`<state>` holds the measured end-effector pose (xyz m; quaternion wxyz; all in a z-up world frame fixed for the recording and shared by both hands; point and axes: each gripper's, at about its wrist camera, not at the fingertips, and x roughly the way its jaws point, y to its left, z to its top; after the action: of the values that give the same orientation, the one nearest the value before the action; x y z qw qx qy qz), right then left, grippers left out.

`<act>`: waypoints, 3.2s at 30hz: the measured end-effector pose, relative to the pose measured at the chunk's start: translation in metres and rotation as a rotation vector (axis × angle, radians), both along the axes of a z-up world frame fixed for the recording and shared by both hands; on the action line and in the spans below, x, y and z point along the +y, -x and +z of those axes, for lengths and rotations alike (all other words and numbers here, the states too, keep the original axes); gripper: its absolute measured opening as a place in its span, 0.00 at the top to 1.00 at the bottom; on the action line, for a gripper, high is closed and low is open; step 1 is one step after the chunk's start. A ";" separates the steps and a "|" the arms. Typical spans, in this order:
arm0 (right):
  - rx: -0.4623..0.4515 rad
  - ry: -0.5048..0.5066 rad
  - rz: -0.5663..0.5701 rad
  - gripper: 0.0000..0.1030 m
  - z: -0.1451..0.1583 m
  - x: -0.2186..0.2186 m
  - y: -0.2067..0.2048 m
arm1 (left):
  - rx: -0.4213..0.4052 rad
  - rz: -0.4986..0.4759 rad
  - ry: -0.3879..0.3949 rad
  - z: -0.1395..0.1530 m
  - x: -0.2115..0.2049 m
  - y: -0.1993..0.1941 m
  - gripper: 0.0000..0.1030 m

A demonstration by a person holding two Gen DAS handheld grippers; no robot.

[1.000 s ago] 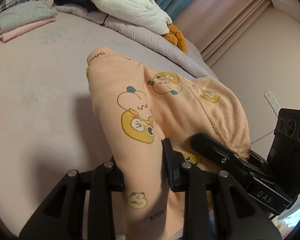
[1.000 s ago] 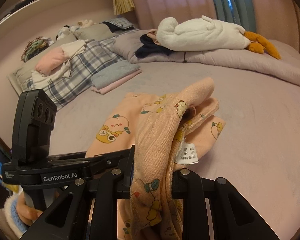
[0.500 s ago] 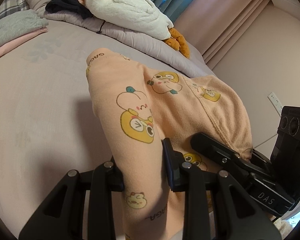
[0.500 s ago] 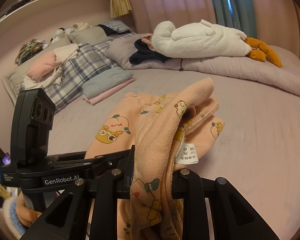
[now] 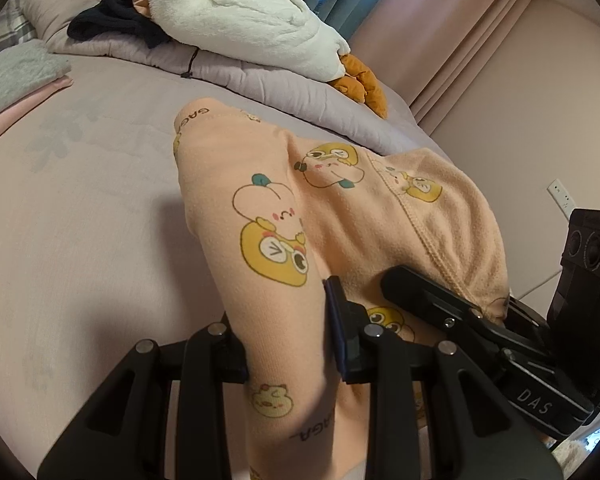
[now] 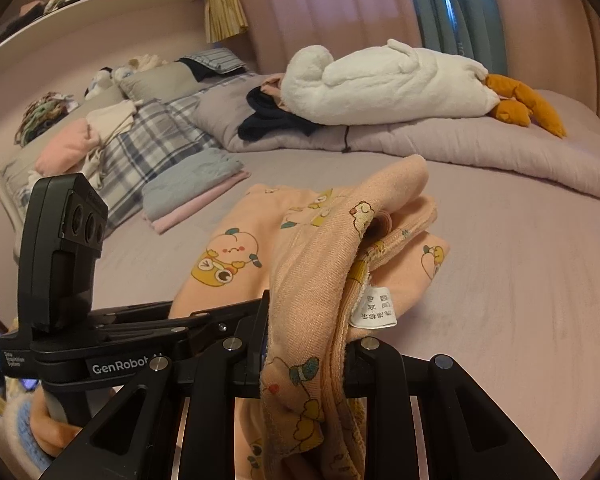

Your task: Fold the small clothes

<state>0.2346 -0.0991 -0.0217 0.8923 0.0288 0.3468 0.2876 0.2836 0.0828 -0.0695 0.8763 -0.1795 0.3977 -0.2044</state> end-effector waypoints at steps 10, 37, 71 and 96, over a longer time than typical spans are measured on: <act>-0.002 -0.014 -0.022 0.75 -0.002 -0.008 -0.028 | -0.014 -0.018 -0.033 -0.002 -0.011 -0.032 0.72; 0.043 -0.014 -0.036 0.75 -0.025 -0.007 -0.074 | 0.031 -0.016 -0.088 -0.025 -0.018 -0.080 0.72; 0.130 -0.011 -0.031 0.75 -0.048 0.000 -0.096 | 0.098 0.000 -0.120 -0.045 -0.015 -0.098 0.72; 0.159 -0.011 -0.051 0.75 -0.053 0.001 -0.100 | 0.107 0.003 -0.153 -0.048 -0.017 -0.100 0.69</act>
<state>0.3348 -0.0984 -0.0751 0.8688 0.0652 0.4143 0.2633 0.3835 0.0660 -0.1177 0.8653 -0.1230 0.4580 -0.1623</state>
